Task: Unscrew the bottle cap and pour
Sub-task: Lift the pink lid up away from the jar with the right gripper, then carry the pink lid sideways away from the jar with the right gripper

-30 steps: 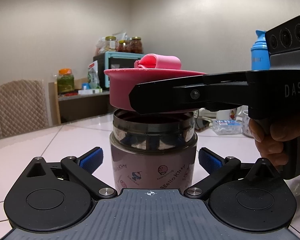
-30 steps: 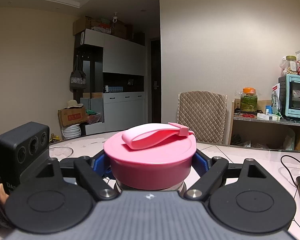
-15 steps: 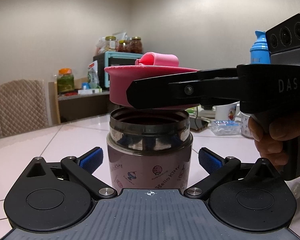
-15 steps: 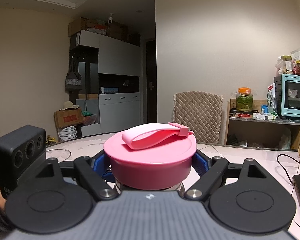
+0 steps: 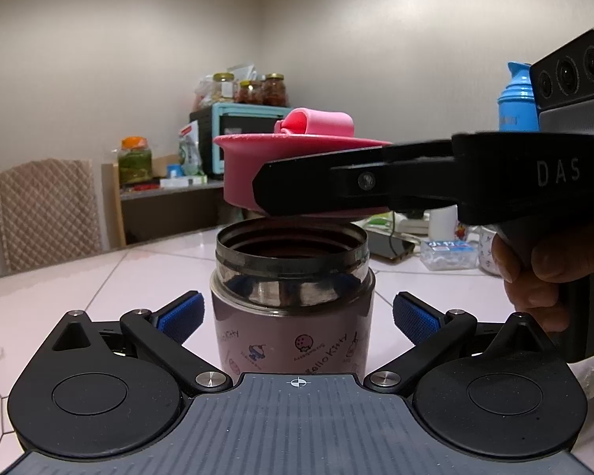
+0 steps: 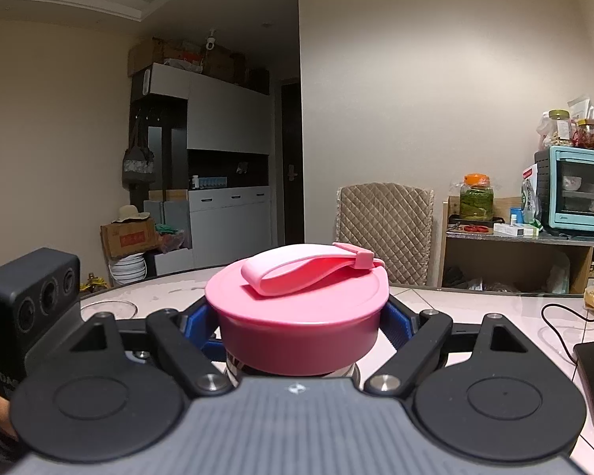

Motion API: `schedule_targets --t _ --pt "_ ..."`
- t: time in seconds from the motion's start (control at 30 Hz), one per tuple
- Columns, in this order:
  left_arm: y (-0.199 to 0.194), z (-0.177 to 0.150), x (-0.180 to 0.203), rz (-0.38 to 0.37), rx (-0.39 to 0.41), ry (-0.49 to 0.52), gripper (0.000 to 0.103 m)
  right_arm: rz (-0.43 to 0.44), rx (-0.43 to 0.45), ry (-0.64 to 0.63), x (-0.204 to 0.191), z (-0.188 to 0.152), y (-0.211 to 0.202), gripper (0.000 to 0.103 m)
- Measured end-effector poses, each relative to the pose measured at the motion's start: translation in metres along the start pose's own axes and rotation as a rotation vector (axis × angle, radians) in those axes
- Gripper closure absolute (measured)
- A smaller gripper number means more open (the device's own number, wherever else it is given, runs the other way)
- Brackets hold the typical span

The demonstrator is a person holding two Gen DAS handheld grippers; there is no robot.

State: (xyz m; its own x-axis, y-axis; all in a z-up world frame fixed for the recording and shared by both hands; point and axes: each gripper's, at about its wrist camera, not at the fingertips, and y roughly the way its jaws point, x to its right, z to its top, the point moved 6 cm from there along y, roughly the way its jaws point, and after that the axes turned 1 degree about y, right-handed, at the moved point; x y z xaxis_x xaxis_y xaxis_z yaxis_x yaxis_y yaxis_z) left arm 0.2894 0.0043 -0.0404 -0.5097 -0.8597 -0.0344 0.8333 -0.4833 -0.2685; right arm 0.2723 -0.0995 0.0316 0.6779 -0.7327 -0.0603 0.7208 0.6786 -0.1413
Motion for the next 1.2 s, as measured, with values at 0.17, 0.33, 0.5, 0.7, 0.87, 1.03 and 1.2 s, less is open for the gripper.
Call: schedule_targets --t 0.17,0.33,0.5,0.7,0.87,1.03,1.2 --pt "-0.004 -0.001 0.002 0.012 -0.001 -0.010 0.000 0.001 0.002 0.000 0.000 0.001 0.000 0.018" --pt "-0.008 -0.001 0.005 0.033 -0.003 -0.014 0.000 -0.002 0.001 0.006 0.002 0.001 -0.002 0.018" --pt "-0.009 -0.001 0.008 0.050 -0.004 -0.018 0.000 -0.004 0.004 0.018 0.004 0.000 -0.004 0.018" --pt "-0.009 0.000 0.011 0.072 -0.005 -0.026 0.000 -0.009 0.013 0.026 0.007 0.000 -0.008 0.018" --pt "-0.011 -0.001 0.015 0.098 -0.008 -0.025 0.000 -0.018 0.019 0.032 0.010 0.000 -0.011 0.018" --pt "-0.012 -0.001 0.019 0.125 -0.013 -0.027 0.000 -0.026 0.021 0.041 0.014 0.000 -0.014 0.018" --pt "-0.013 0.000 0.021 0.150 -0.010 -0.036 0.000 -0.040 0.020 0.048 0.017 -0.001 -0.019 0.018"
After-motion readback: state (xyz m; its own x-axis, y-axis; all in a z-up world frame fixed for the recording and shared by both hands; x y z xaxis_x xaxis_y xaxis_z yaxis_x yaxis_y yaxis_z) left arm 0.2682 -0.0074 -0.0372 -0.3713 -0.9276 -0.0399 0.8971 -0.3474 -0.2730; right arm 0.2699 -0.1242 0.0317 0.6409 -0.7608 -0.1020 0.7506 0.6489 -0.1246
